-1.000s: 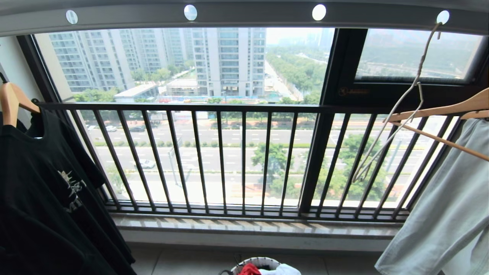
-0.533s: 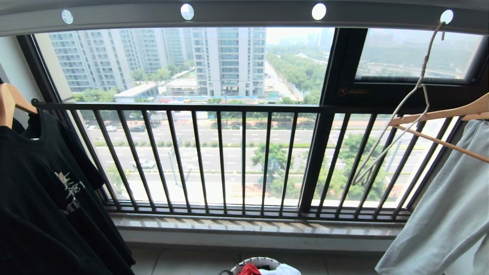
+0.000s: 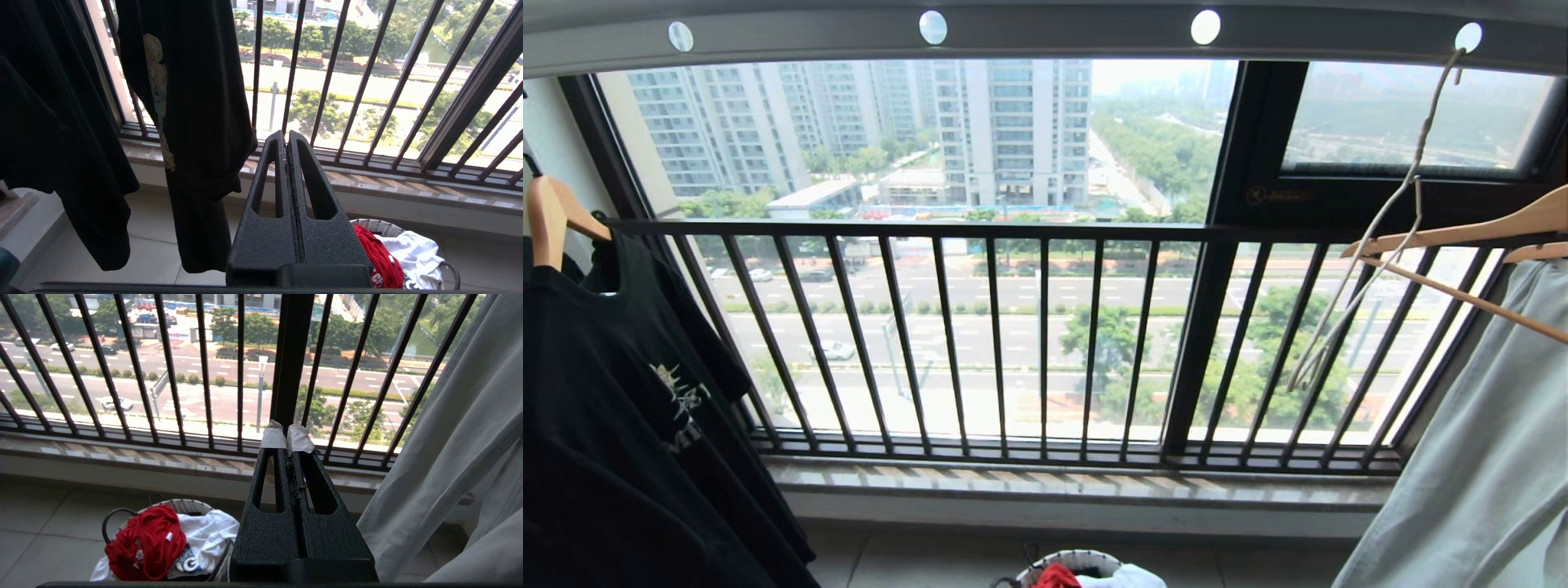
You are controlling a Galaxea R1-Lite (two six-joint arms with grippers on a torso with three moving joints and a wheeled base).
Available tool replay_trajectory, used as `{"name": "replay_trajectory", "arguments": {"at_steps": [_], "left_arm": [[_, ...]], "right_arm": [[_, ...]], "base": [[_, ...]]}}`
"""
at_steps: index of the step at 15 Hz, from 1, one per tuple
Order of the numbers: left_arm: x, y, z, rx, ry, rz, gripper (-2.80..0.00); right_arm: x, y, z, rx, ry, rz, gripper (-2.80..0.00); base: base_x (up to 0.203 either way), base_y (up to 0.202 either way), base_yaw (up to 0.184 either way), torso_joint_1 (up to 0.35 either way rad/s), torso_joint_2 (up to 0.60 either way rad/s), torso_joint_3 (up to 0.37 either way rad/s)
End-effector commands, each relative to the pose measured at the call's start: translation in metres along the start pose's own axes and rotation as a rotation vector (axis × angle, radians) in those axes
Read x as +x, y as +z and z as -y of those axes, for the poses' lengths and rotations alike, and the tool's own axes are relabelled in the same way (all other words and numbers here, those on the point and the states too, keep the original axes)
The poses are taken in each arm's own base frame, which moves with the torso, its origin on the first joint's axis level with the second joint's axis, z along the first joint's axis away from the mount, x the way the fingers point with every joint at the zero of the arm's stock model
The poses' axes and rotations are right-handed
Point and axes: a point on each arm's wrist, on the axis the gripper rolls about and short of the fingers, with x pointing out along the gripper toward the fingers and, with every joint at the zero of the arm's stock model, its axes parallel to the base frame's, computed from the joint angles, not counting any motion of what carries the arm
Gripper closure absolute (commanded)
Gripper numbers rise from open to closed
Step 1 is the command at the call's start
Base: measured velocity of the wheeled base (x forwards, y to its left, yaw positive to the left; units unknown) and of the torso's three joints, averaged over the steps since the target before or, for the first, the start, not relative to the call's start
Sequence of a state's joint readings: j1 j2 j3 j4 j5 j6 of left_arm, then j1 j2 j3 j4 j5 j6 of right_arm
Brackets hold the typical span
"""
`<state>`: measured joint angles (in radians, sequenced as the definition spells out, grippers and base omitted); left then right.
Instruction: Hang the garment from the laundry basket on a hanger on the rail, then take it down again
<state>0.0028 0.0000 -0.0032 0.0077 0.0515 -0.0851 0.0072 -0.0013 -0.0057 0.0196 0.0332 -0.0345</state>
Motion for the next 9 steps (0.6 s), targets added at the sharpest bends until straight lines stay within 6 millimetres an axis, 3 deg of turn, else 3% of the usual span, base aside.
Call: {"name": "replay_trajectory", "arguments": {"at_steps": [1, 9], "left_arm": [[0.0001, 0.0, 0.0, -0.001, 0.001, -0.002, 0.0], [0.0001, 0.0, 0.0, -0.001, 0.001, -0.002, 0.0]], "right_arm": [[0.0001, 0.0001, 0.0, 0.001, 0.001, -0.001, 0.0], [0.0001, 0.0001, 0.0, 0.001, 0.001, -0.001, 0.0]], "base": [[0.0, 0.0, 0.0, 0.0, 0.0, 0.0], [0.0, 0.0, 0.0, 0.0, 0.0, 0.0]]}}
